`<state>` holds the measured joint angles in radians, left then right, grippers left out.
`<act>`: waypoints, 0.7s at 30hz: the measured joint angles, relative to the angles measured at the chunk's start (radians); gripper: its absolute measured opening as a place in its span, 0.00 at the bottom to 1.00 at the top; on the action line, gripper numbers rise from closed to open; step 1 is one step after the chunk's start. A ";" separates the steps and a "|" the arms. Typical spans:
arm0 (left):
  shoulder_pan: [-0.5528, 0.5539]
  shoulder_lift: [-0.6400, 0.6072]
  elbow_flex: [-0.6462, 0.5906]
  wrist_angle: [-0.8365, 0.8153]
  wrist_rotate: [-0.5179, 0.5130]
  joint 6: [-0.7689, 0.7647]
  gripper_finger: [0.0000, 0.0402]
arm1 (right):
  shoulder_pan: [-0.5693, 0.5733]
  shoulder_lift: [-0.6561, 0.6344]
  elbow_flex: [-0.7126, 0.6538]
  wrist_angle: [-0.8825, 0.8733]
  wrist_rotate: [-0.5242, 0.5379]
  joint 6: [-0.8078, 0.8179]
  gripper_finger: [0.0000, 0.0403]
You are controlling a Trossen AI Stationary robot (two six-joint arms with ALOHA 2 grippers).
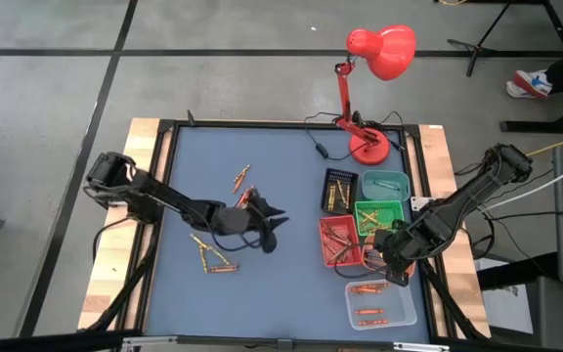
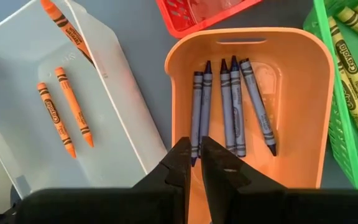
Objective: Sort crayons
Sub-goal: Put the blue crayon into the orange bin
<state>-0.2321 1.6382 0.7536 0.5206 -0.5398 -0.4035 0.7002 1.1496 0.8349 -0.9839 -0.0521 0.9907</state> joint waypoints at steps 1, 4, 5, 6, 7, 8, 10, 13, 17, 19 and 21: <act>0.011 0.000 0.000 -0.037 0.000 -0.013 0.23 | 0.000 0.000 0.000 0.002 0.000 0.000 0.09; 0.047 0.000 0.000 -0.157 0.000 -0.040 0.23 | 0.000 0.000 0.000 0.013 0.019 0.000 0.09; 0.058 0.000 0.000 -0.192 0.000 -0.040 0.23 | 0.000 0.000 0.000 0.020 0.034 -0.001 0.09; 0.068 0.000 0.000 -0.227 0.000 -0.041 0.23 | 0.000 0.000 0.000 0.026 0.046 0.000 0.09; 0.076 0.000 -0.001 -0.253 0.000 -0.041 0.23 | 0.000 0.000 0.000 0.029 0.059 0.000 0.09; 0.083 0.000 -0.001 -0.273 0.000 -0.041 0.23 | 0.000 0.000 0.000 0.034 0.065 0.000 0.09; 0.095 0.000 -0.001 -0.296 0.001 -0.041 0.23 | 0.000 0.000 0.000 0.051 0.071 0.000 0.09; 0.110 -0.004 -0.001 -0.321 0.003 -0.040 0.23 | 0.000 0.000 0.000 0.055 0.071 0.000 0.09; 0.134 -0.053 -0.001 -0.419 0.005 -0.043 0.23 | 0.000 0.000 0.000 0.061 0.071 0.000 0.09; 0.148 -0.090 -0.001 -0.490 0.008 -0.049 0.23 | 0.000 0.000 0.000 0.071 0.071 0.000 0.09; 0.160 -0.130 -0.001 -0.566 0.009 -0.080 0.23 | 0.000 0.000 0.000 0.074 0.071 0.000 0.09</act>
<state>-0.0724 1.5084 0.7528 -0.0449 -0.5311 -0.4837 0.7002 1.1496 0.8349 -0.9100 0.0193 0.9905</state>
